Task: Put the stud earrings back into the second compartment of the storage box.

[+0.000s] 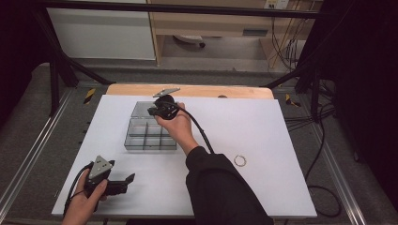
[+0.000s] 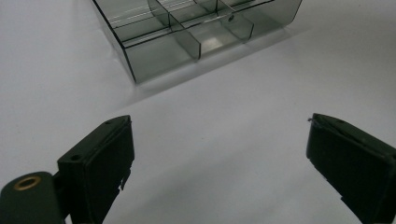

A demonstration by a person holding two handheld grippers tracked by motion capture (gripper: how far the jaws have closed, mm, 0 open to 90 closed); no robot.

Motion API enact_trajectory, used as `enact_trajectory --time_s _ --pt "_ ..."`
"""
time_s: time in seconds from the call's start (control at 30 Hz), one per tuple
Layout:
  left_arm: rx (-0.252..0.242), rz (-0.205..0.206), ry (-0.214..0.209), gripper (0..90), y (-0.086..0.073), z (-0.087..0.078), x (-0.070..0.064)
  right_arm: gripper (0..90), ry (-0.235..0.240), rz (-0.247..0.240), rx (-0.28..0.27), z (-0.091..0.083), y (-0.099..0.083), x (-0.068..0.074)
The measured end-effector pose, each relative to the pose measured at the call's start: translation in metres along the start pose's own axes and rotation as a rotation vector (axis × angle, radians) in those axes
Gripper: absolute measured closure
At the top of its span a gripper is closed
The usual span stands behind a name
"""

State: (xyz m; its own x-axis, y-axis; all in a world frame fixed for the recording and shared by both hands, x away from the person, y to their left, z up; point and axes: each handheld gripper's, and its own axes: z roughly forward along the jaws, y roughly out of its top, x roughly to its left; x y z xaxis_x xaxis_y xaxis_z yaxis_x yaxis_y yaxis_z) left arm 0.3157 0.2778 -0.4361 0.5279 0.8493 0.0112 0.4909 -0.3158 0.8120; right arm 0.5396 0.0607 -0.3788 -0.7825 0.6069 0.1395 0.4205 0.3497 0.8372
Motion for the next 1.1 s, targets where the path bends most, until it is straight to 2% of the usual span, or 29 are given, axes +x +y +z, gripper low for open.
enact_trajectory --time_s 0.13,0.27,0.37,0.7,0.87,1.1 --pt "0.000 0.000 0.000 8.2 0.000 0.000 0.000 87.4 0.003 -0.003 0.008 0.002 -0.002 -0.001" --pt "0.007 0.006 -0.005 8.2 -0.001 0.000 0.000 87.4 0.022 0.038 0.001 0.005 -0.004 -0.002" --pt "0.008 0.008 -0.008 8.2 0.000 0.001 -0.001 87.5 0.025 0.047 0.005 0.008 -0.005 -0.002" --pt "0.009 0.013 -0.010 8.2 -0.001 0.001 -0.001 87.4 0.039 0.041 0.026 0.015 -0.011 0.000" --pt "0.012 0.018 -0.011 8.2 -0.001 0.000 -0.002 87.4 0.049 0.064 0.038 0.019 -0.015 0.002" --pt "0.012 0.019 -0.011 8.2 -0.001 0.000 -0.002 87.4 0.065 0.050 0.057 0.020 -0.018 0.007"
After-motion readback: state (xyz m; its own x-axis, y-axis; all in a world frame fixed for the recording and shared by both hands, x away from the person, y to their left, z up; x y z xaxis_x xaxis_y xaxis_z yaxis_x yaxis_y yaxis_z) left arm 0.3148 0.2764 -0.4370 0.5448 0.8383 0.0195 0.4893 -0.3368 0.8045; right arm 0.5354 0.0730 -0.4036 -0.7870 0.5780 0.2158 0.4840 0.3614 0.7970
